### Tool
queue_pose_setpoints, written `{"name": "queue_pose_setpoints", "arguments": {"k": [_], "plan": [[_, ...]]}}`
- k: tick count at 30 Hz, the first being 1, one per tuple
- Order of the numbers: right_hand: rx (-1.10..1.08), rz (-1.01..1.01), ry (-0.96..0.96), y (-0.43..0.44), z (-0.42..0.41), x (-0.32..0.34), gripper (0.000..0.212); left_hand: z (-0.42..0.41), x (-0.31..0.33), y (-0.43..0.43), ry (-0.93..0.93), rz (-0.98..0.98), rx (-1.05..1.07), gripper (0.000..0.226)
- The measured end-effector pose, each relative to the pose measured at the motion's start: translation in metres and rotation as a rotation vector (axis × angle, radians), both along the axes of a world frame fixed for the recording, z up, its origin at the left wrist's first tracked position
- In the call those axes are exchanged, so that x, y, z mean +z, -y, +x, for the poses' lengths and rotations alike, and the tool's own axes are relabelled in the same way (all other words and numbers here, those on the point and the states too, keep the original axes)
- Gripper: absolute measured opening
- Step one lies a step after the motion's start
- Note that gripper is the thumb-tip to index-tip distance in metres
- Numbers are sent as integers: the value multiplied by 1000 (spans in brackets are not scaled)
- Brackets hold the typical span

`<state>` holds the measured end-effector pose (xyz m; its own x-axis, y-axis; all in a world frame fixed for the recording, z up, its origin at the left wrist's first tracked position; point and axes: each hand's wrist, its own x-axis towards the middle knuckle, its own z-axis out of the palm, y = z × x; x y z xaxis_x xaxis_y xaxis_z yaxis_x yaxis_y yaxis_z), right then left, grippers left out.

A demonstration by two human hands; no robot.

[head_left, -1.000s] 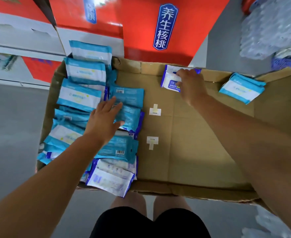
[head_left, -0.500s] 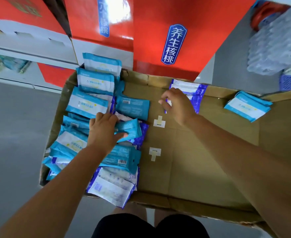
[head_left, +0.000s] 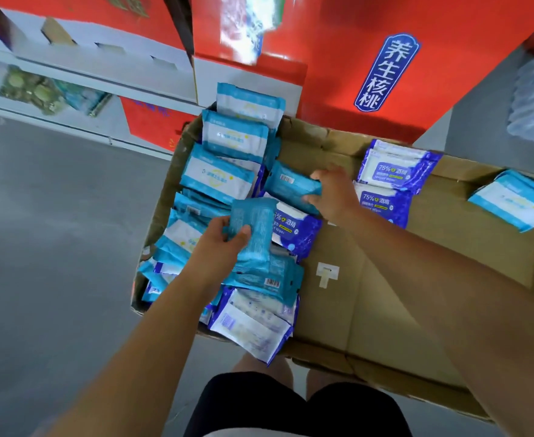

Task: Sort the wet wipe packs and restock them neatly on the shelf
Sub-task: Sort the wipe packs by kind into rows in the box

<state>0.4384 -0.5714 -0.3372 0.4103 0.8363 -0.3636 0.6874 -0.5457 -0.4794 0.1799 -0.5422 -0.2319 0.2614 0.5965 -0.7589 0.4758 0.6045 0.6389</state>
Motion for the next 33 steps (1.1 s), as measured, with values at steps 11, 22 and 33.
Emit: {"name": "queue_pose_setpoints", "arguments": {"k": [11,22,33], "plan": [[-530,301,-510,84,-21,121,18,3,40,15,331,-536,204,63],[-796,508,-918,199,-44,216,23,41,93,93,656,-483,258,54],[-145,571,-303,286,-47,236,58,113,130,212,726,-363,289,59]]}}
